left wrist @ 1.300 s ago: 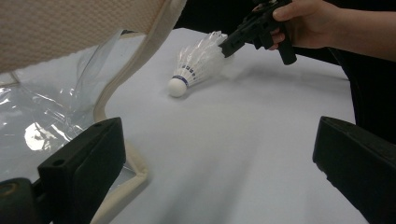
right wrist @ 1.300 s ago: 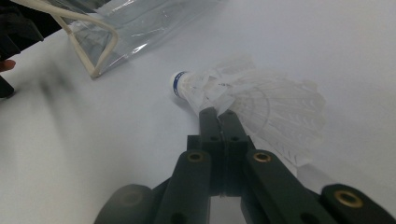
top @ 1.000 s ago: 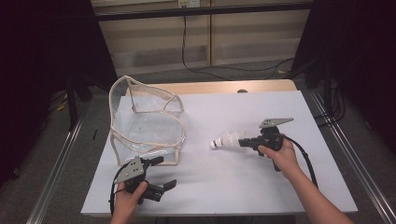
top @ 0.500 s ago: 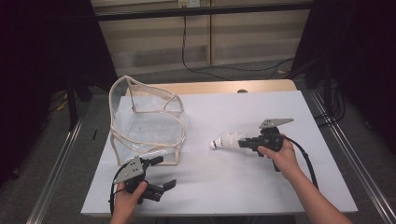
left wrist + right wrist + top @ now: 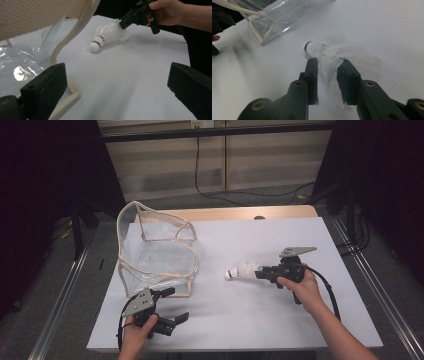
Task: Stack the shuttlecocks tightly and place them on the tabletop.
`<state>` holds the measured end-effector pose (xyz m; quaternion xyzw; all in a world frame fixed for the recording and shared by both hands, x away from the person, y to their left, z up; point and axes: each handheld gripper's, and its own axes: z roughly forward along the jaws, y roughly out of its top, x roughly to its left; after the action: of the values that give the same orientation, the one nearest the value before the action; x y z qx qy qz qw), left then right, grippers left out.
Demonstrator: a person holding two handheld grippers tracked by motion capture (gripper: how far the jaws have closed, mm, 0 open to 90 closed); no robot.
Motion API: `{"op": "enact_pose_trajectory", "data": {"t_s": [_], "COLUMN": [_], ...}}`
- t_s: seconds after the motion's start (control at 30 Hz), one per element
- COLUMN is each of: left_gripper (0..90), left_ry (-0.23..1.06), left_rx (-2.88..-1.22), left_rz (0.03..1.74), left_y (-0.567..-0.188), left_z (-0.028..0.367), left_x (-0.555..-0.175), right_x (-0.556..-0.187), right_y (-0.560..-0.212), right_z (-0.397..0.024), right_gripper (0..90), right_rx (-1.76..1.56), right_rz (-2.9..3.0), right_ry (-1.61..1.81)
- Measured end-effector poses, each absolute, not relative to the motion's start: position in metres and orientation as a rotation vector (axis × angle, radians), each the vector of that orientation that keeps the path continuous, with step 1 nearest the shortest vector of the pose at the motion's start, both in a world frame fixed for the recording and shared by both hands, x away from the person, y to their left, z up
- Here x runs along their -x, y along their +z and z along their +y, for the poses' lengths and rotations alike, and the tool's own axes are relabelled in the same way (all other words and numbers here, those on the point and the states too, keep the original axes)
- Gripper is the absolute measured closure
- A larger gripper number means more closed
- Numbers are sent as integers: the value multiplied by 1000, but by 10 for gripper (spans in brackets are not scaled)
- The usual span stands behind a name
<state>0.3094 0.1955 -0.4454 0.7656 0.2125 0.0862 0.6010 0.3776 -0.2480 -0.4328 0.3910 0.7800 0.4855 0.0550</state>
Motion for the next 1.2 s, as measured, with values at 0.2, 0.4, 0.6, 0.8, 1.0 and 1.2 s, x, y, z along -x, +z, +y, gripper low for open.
{"op": "enact_pose_trajectory", "data": {"t_s": [0.2, 0.4, 0.6, 0.8, 1.0, 1.2], "left_gripper": [28, 28, 28, 28, 28, 28], "left_ry": [200, 201, 199, 200, 200, 200], "left_rx": [-1777, -1777, -1775, -1777, -1776, -1777], "left_rz": [491, 492, 492, 492, 494, 493], "left_y": [-445, -445, -445, -445, -445, -446], "left_z": [196, 196, 196, 196, 196, 196], "left_x": [-310, -310, -309, -310, -310, -310], "right_x": [-378, -378, -378, -379, -379, -380], "right_y": [-434, -434, -435, -435, -436, -437], "right_z": [-245, -242, -240, -237, -234, -231], "right_gripper": [665, 615, 580, 565, 527, 500], "right_rx": [-1191, -1184, -1183, -1173, -1173, -1176], "right_rz": [2368, 2375, 2375, 2381, 2378, 2377], "right_ry": [1474, 1463, 1458, 1451, 1442, 1428]}}
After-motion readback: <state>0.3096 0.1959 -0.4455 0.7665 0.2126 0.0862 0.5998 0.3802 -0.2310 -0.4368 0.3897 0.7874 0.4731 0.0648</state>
